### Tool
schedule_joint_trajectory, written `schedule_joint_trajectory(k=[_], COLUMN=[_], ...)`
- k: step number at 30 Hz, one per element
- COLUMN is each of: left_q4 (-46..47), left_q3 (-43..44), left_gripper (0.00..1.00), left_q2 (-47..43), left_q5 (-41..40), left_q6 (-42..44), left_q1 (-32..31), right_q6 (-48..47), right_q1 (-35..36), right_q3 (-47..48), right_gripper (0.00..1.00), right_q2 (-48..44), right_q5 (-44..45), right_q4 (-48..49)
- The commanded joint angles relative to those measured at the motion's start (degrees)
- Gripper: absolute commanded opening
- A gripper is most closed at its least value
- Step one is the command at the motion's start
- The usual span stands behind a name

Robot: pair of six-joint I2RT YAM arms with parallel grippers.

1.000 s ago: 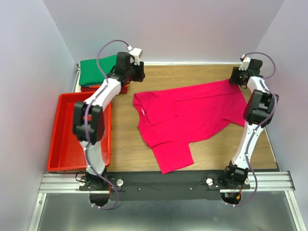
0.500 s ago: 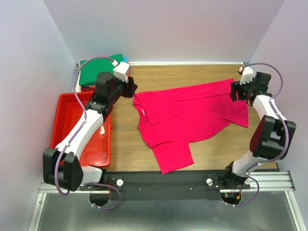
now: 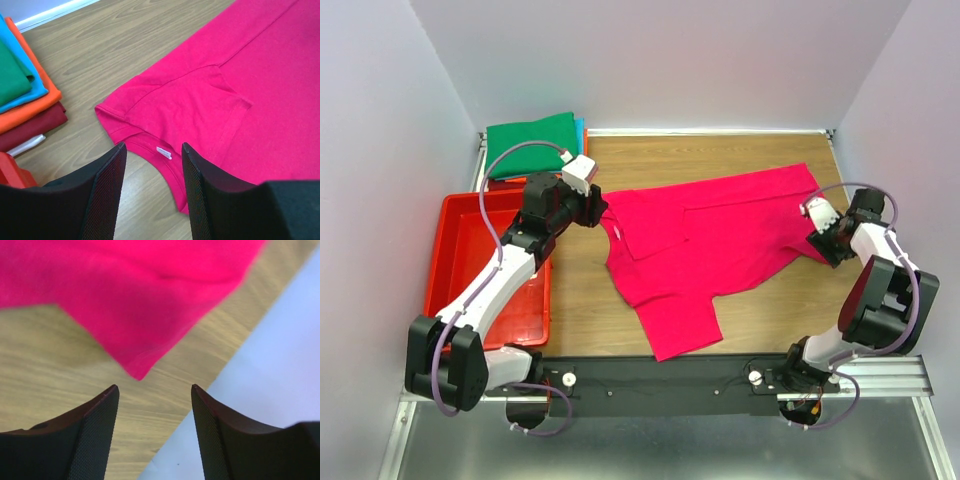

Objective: Fold and stack the t-shirts
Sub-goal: Fold the tshirt

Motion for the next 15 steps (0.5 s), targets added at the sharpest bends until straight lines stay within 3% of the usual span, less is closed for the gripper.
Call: schedule_joint_trajectory(k=[1,8,15], left_q4=[1.6,1.7,1.6], left_q3=[0.1,-0.8,-0.6], left_gripper=[0.56,0.56,0.56], left_q2=[0.5,0.4,1.2], left_q5=[2.3,1.8,2.3], left_q6=[0.8,0.8,0.8], left_q1=[-0.5,-0.6,-0.7], right_q6=[-11.9,-14.8,-15.2], right_q1=[0.1,0.1,0.1], right_q3=[-2.2,-2.8,-2.6], right_gripper=[0.64,0.54,0.51], right_q2=[1.2,3.9,6.7], right_q5=[3.8,0.4,-2.0], right_q4=[-3.3,-3.6,-4.0])
